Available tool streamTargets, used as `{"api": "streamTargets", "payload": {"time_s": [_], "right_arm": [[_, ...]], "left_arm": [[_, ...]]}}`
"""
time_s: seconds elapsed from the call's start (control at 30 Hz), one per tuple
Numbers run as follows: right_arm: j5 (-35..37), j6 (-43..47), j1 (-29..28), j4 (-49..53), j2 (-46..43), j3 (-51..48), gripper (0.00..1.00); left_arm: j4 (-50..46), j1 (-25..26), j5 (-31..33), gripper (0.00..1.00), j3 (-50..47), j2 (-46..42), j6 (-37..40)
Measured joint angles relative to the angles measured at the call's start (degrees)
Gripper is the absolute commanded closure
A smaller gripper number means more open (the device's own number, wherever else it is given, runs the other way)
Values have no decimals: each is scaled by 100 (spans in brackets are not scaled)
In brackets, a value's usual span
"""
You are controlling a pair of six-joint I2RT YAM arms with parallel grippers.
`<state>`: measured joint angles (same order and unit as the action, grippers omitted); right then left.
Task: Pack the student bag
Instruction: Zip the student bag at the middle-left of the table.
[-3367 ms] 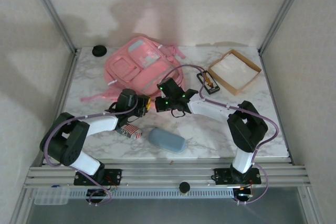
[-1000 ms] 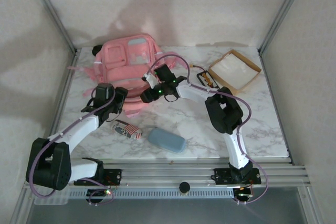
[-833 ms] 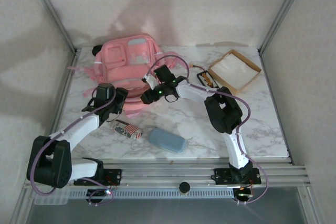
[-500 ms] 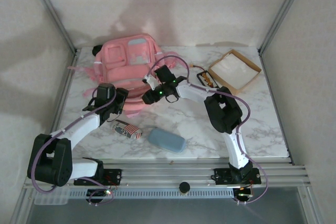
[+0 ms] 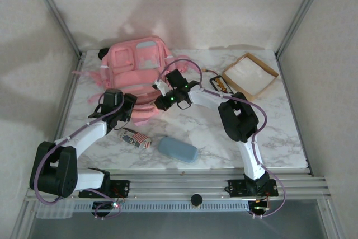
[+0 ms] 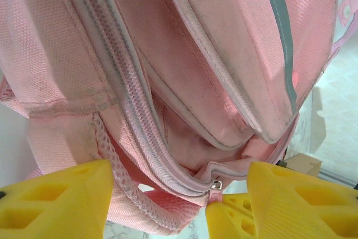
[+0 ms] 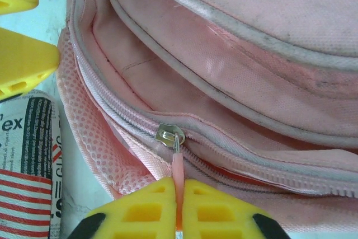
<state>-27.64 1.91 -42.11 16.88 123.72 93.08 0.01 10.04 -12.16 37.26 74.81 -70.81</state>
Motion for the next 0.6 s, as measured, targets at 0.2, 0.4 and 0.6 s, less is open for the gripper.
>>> {"api": "streamTargets", "payload": {"time_s": [0.2, 0.4, 0.6], "right_arm": [[166, -107, -61, 94, -116, 9, 100], [356, -306, -175, 247, -382, 9, 100], [431, -520, -225, 313, -557, 9, 100]], "left_arm": [[-7, 0, 0, 37, 57, 2, -50], [26, 46, -28, 43, 216, 87, -203], [59, 177, -24, 49, 313, 258, -435]]}}
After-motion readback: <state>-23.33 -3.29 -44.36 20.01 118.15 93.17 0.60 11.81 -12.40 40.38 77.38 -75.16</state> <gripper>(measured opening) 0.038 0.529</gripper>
